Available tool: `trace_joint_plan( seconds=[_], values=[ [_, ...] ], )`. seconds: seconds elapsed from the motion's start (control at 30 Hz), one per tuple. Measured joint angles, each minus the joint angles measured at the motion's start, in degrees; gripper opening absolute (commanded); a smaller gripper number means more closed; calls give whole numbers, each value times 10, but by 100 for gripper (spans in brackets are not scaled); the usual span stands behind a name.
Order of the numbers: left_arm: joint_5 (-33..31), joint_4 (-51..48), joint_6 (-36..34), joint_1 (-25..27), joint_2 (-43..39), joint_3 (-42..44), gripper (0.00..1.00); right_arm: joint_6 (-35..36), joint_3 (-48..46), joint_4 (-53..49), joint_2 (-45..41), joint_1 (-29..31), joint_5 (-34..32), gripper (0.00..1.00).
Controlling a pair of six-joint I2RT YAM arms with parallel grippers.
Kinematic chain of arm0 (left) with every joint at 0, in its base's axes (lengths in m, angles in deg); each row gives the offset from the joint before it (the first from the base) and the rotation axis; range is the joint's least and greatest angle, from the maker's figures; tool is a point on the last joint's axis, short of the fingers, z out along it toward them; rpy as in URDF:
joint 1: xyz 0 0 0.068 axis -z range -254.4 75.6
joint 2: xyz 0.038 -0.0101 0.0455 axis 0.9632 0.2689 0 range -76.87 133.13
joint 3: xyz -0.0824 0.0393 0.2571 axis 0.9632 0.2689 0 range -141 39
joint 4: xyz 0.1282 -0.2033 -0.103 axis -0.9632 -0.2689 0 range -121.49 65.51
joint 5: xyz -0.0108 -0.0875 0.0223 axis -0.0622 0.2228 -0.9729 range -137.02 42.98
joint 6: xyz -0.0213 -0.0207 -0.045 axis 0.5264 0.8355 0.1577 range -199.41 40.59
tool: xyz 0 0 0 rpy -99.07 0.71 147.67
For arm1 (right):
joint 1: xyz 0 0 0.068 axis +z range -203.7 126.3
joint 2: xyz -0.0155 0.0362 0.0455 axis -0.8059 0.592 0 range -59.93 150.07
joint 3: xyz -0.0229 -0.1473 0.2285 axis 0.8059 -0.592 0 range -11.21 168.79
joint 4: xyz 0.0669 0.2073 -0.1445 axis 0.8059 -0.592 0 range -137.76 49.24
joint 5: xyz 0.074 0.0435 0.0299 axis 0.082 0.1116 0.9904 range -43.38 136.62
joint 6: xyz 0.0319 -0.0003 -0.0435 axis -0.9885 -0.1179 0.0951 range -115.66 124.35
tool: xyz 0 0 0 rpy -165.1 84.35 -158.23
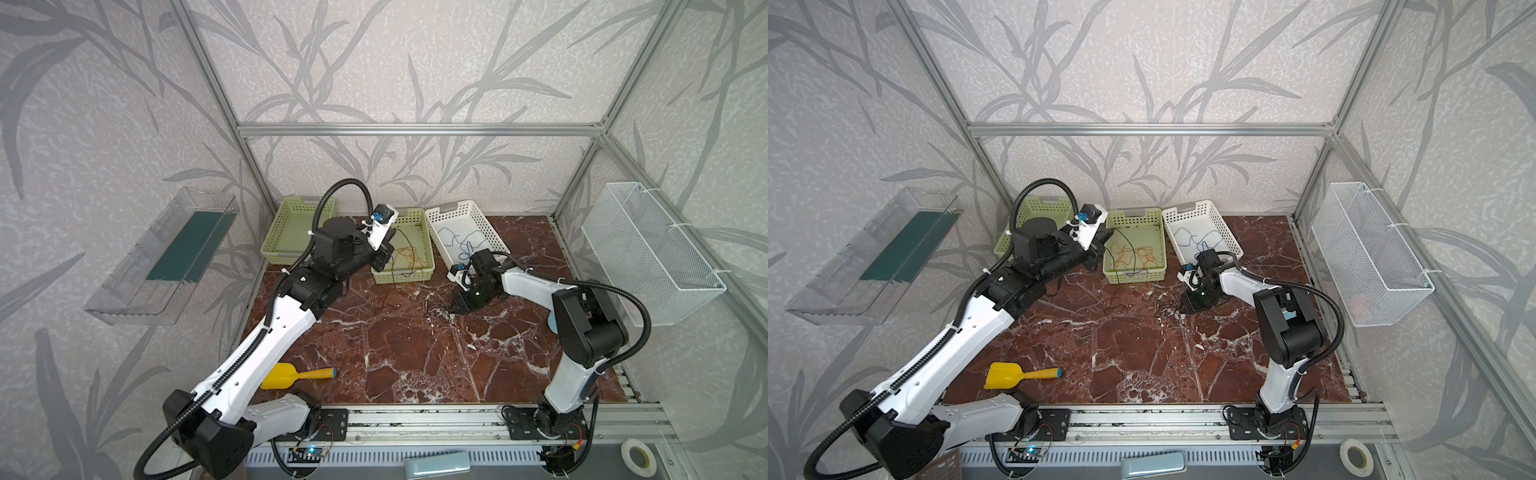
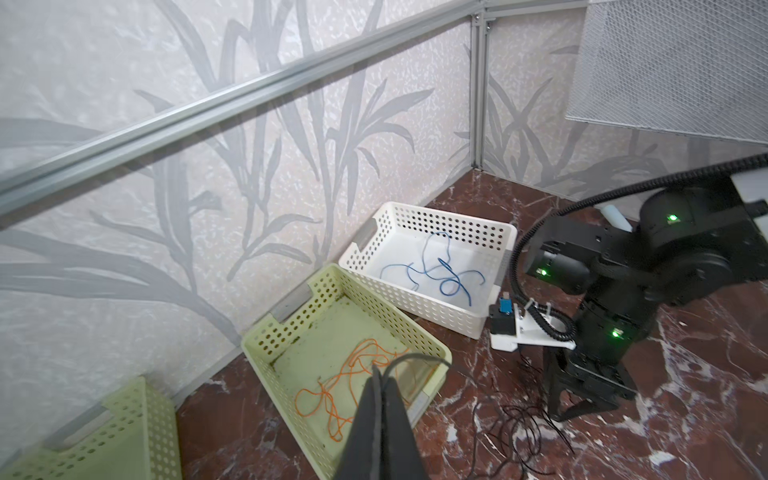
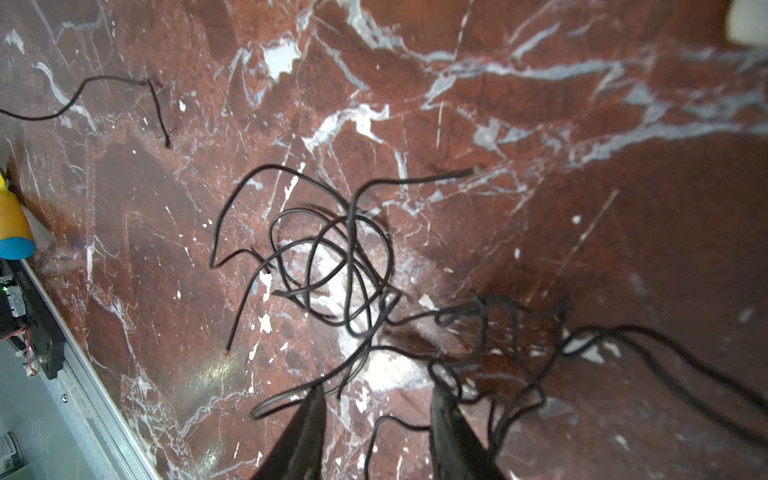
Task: Untangle the cables
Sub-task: 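Lift the left gripper's black wire over the far green basket and lower it in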
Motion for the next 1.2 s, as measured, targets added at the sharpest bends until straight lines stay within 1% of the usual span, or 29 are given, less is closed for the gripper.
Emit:
trace_joint_plan(
  seconds=[0.17, 0.3, 0.43, 0.53, 0.7, 0.9, 1.0, 1.2],
  values=[
    [-49, -38, -31, -19, 44, -105, 0, 4, 2, 0, -20, 1, 7, 50],
    [-84, -65, -52, -53, 86, -193, 0, 13, 7, 0, -65, 7, 16, 55],
    [-101, -94, -64, -97, 133, -280, 0, 19, 31, 8, -100, 21, 27, 59],
    [-108, -112, -73, -121, 165, -337, 0, 21, 42, 27, -115, 39, 34, 62],
    [-118, -145, -89, -146, 227, -445, 0, 18, 55, 60, -118, 70, 43, 63],
    [-136, -156, -109, -204, 315, -584, 0, 14, 80, 76, -94, 99, 52, 64],
    [-146, -145, -123, -231, 343, -612, 0, 10, 82, 78, -81, 109, 54, 63],
    [-173, -88, -165, -283, 386, -614, 0, 5, 82, 77, -75, 116, 63, 63]
  ],
)
